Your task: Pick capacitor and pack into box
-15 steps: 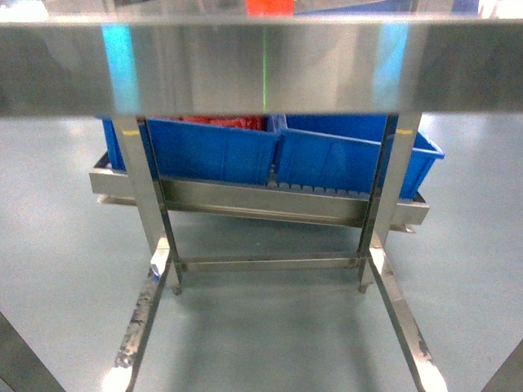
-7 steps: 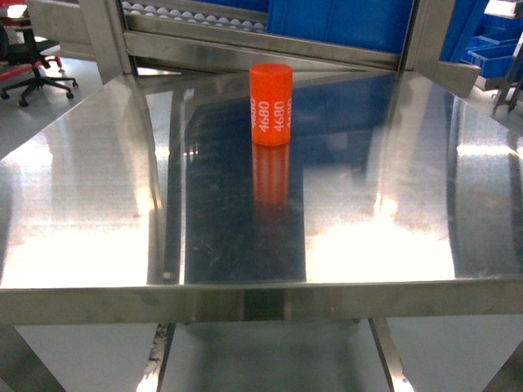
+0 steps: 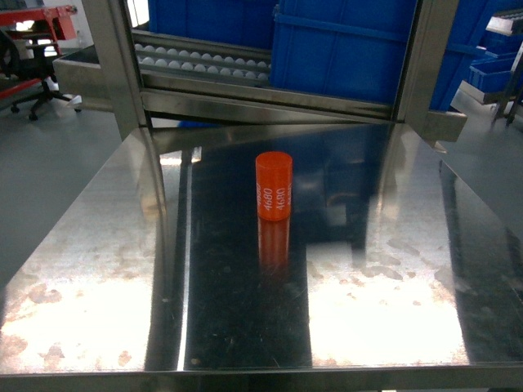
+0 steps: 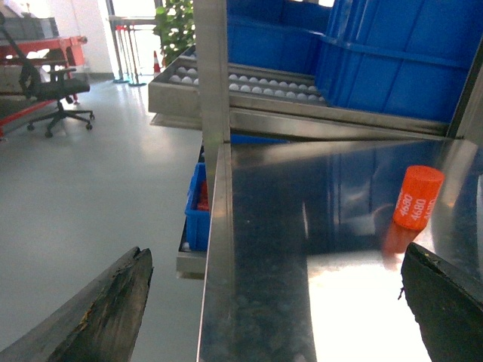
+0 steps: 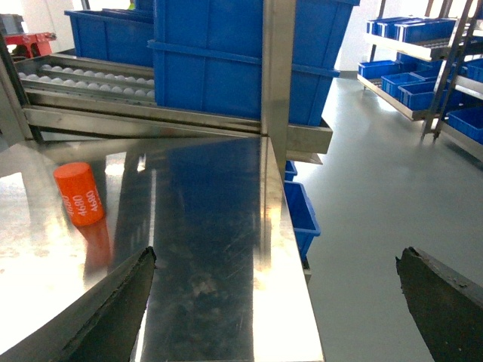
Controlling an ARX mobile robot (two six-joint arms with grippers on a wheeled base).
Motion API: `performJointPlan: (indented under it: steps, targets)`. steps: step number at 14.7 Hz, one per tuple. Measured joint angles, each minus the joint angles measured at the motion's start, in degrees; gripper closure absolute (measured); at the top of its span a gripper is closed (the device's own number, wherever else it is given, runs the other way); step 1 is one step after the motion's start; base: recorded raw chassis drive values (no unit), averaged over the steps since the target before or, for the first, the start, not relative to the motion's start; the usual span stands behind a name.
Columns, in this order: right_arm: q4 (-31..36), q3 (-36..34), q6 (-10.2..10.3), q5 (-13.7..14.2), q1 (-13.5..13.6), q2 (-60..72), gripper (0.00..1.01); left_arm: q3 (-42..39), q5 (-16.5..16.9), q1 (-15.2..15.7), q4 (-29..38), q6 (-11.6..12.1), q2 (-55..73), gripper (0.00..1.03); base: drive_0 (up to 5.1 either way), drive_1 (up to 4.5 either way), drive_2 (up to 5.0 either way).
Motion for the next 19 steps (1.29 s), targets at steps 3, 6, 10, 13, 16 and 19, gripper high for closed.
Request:
performJointPlan:
  steps: [3, 6, 10, 13, 16, 19]
  targets:
    - [-0.2, 0.0, 0.0, 0.0, 0.0, 0.0, 0.03, 0.0, -0.1, 0.0, -0.1, 0.0, 0.0, 0.05, 0.0, 0.0, 0.0]
    - [-0.2, 0.0, 0.0, 0.0, 0.0, 0.0, 0.03, 0.0, -0.1, 0.0, -0.1, 0.0, 0.0, 0.05, 0.0, 0.0, 0.0]
    - [-0.2, 0.0, 0.0, 0.0, 0.0, 0.0, 0.03, 0.0, -0.1, 0.0, -0.1, 0.0, 0.0, 0.05, 0.0, 0.0, 0.0]
    - [-0.2, 0.0, 0.0, 0.0, 0.0, 0.0, 0.03, 0.0, -0.1, 0.0, -0.1, 0.0, 0.0, 0.05, 0.0, 0.0, 0.0]
    - [-0.2, 0.0, 0.0, 0.0, 0.0, 0.0, 0.03, 0.0, -0.1, 0.0, -0.1, 0.0, 0.0, 0.05, 0.0, 0.0, 0.0]
    - [-0.2, 0.0, 0.0, 0.0, 0.0, 0.0, 0.03, 3.3, -3.0, -0.9, -9.5, -2.4, 5.1, 0.05, 0.0, 0.0, 0.0]
